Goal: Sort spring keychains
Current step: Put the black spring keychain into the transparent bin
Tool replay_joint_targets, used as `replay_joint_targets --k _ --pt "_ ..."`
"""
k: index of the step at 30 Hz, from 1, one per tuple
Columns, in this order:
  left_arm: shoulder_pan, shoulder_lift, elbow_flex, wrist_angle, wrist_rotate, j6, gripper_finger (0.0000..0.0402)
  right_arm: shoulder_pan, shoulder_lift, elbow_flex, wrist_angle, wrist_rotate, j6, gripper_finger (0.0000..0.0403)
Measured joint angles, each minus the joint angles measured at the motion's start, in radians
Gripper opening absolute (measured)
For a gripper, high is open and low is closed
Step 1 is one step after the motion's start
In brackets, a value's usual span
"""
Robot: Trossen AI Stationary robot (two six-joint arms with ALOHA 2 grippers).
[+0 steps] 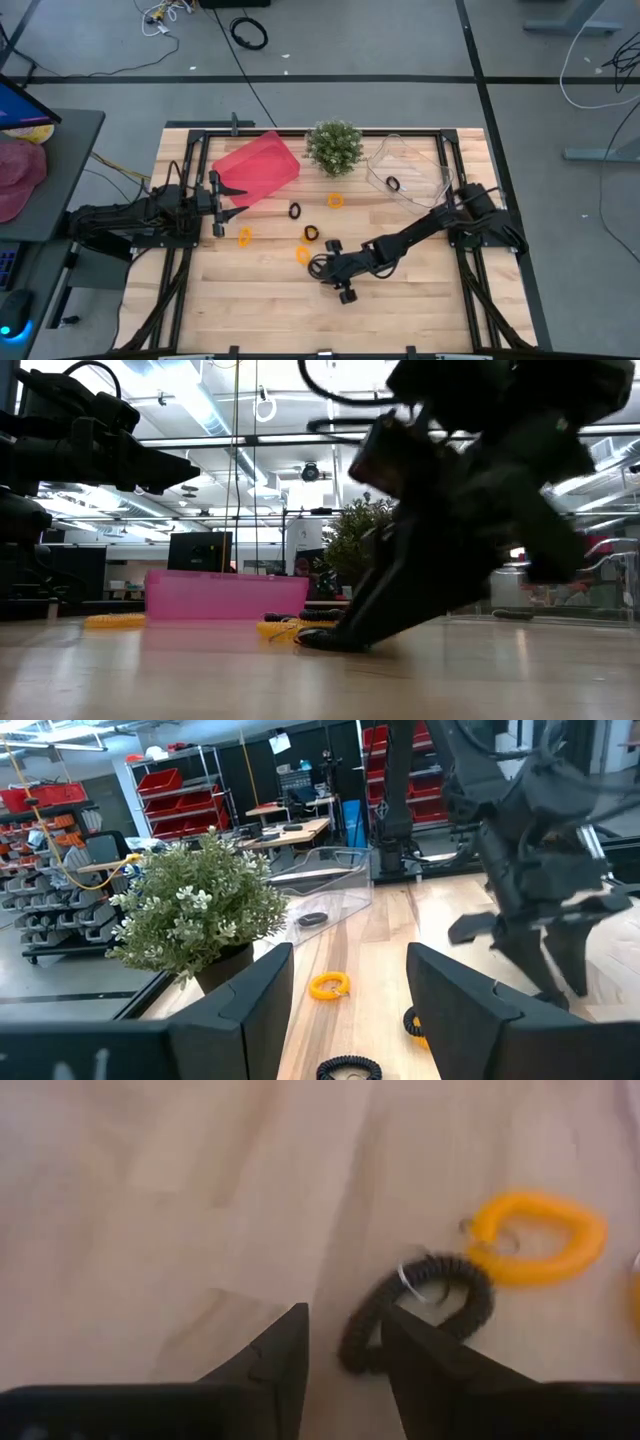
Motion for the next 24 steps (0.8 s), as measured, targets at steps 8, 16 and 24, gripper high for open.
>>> replay_joint_targets --k 8,16,24 --pt "0.0 0.0 0.0 0.0 0.0 0.0 0.02 -0.027 0.05 0.007 0.005 -0.024 0.095 0.0133" --pt "0.0 0.0 0.0 0.0 0.0 0.0 0.02 -0.036 0.043 0.07 -0.177 -0.024 0.051 0.0107" --pt "0.0 0.0 0.0 0.0 0.0 0.0 0.02 -0.053 0.045 0.136 -0.31 -0.045 0.052 0.0013"
